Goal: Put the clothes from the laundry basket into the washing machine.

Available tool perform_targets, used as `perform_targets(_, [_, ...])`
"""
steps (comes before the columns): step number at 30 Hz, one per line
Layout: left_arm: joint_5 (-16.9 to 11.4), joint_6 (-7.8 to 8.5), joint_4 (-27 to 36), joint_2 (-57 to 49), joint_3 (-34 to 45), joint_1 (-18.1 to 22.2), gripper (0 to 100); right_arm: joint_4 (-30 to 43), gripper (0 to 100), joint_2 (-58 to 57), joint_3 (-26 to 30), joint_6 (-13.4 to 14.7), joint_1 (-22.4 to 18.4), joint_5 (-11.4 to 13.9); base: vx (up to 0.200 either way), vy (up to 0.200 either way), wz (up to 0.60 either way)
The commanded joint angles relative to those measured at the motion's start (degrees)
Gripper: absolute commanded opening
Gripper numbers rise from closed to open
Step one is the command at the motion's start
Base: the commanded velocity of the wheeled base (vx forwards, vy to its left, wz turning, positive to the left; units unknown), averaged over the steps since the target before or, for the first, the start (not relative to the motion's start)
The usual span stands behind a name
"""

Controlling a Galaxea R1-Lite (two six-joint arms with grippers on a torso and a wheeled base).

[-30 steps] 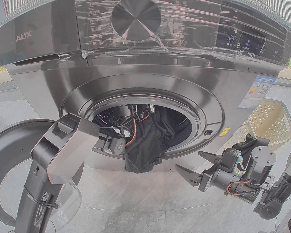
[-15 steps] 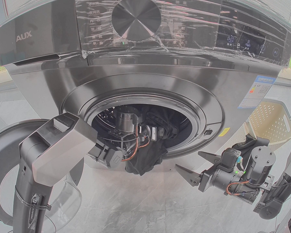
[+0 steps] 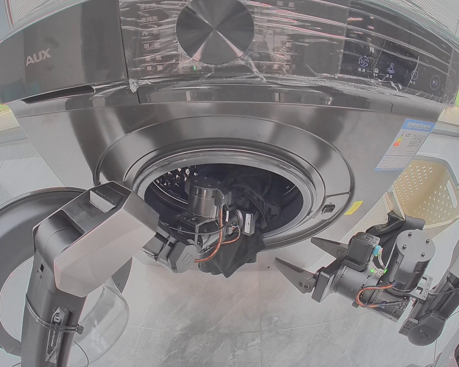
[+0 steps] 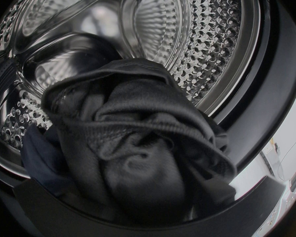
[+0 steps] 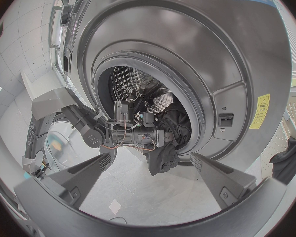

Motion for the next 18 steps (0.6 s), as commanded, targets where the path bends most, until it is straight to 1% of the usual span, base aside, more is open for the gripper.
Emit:
perform_targets(1, [0.93, -0.63, -0.46, 1.16, -5.34, 1.04, 0, -0.06, 100, -0.04, -0.05, -0.01, 0.14, 0.0, 0.0, 0.0, 0.0])
perform_targets(3, [1.37, -0.89, -0.64, 1.25, -7.97, 1.48, 0, -0.06, 100, -0.04, -0.05, -0.01, 0.14, 0.0, 0.0, 0.0, 0.0])
perform_targets(4, [2.08, -1.42, -1.08, 1.51, -9.64, 1.74, 0, -0.06, 100, -0.04, -0.13, -0.01, 0.14, 0.0, 0.0, 0.0, 0.0])
perform_targets(5, [2.08, -1.42, -1.08, 1.51, -9.64, 1.74, 0, -0.06, 100, -0.04, -0.13, -0.01, 0.14, 0.0, 0.0, 0.0, 0.0])
perform_targets(6, [3.92, -2.56, -1.95, 2.04, -12.72, 2.01, 0, -0.06, 100, -0.04, -0.13, -0.01, 0.14, 0.0, 0.0, 0.0, 0.0])
perform_targets(8, [5.68, -3.35, -3.01, 3.09, -16.5, 2.45, 0, -0.06, 100, -0.04, -0.22, -0.01, 0.32, 0.0, 0.0, 0.0, 0.0])
perform_targets(13, [7.97, -3.53, -5.65, 5.82, -23.27, 3.15, 0, -0.06, 100, -0.04, -0.31, 0.08, 0.49, 0.0, 0.0, 0.0, 0.0])
perform_targets(18, [9.11, -3.88, -6.88, 7.84, -27.57, 3.24, 0, -0.06, 100, -0.04, -0.31, 0.08, 0.49, 0.0, 0.0, 0.0, 0.0])
